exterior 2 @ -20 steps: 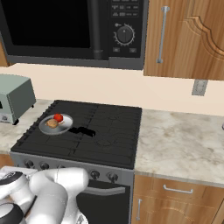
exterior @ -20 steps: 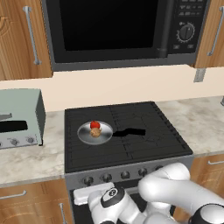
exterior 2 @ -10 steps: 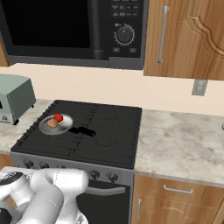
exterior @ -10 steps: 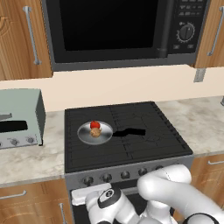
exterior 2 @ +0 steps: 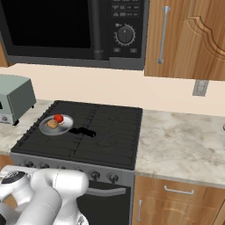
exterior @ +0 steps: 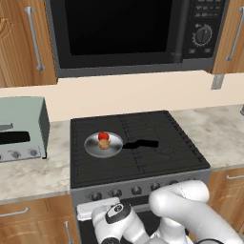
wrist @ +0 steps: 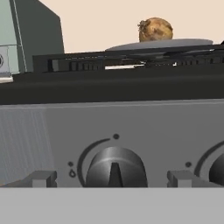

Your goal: Place the pan on the front left burner on the stove. Then place the tomato and the onion in the pan and turn on the front left burner.

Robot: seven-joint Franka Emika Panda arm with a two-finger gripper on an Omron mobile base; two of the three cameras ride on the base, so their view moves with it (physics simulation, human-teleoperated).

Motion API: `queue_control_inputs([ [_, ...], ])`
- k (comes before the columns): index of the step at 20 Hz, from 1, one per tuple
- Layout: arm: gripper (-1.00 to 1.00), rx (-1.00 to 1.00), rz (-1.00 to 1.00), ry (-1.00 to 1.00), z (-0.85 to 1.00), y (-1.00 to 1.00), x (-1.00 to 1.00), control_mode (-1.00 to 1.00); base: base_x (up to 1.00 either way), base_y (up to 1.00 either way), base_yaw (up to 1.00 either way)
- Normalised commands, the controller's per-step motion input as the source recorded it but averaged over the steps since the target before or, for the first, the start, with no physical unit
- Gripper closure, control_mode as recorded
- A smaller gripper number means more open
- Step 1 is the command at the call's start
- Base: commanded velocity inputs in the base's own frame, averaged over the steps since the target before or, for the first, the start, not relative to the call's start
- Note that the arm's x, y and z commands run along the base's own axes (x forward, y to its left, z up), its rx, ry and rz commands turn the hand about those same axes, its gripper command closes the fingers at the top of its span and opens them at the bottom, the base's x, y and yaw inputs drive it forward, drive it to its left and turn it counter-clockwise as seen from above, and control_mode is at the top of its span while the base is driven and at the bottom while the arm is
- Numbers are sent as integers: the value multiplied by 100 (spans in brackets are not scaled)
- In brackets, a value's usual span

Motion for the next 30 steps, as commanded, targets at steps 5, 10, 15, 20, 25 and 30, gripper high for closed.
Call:
queue_control_inputs([
  [5,-100,0,0,0,-7,4,18,-100,0,0,0],
  [10,-100,0,0,0,-17,4,21,-100,0,0,0],
  [15,100,0,0,0,-19,13,24,-100,0,0,0],
  [20,100,0,0,0,-7,4,6,-100,0,0,0],
  [25,100,-7,0,-7,0,13,0,-100,0,0,0],
  [30,100,-36,0,-10,2,25,0,-100,0,0,0],
])
